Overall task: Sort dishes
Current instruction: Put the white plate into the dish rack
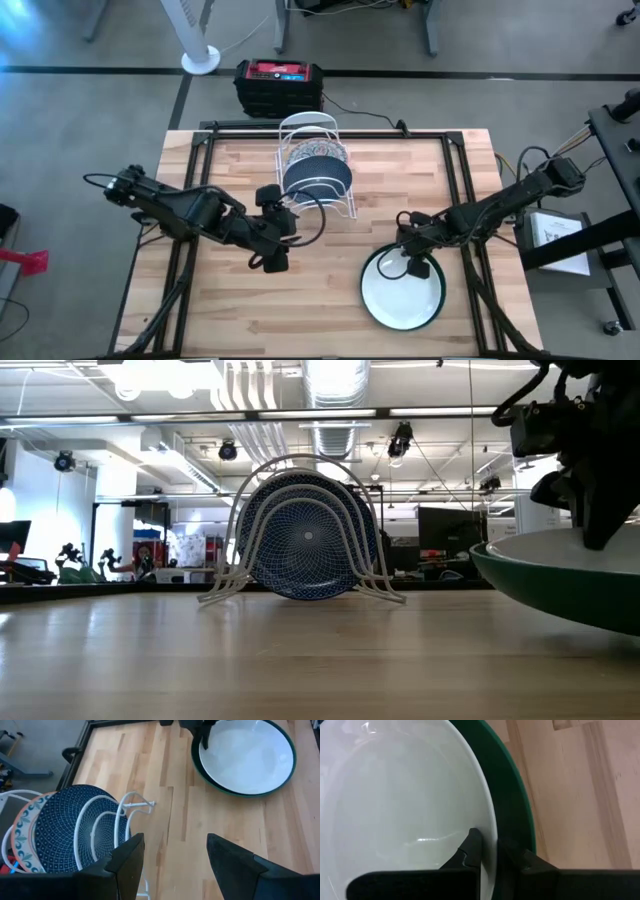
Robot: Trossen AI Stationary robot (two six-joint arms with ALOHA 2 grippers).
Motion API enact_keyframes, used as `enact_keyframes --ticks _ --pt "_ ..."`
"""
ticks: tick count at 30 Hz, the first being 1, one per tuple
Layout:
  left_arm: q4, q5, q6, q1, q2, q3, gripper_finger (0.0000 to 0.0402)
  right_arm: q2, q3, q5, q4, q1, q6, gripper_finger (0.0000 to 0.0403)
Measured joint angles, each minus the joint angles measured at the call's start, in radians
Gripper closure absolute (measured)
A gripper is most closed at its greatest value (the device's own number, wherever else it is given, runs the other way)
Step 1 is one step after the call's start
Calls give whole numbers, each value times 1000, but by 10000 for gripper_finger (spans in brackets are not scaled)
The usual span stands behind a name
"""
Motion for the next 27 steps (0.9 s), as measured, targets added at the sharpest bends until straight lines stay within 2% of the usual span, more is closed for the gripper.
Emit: enact_keyframes --ticks 5,12,16,27 --pt "1 0 -1 -2 3 0 196 -1 0 10 -8 1 -23 386" --pt "4 1 -1 -7 -2 3 196 -2 3 59 -9 18 -150 386" --pt "4 1 -1 -14 -2 3 196 -3 16 55 -38 18 -143 385" --pt "7 9 -1 -15 -1 3 196 -109 70 47 -73 18 -110 387"
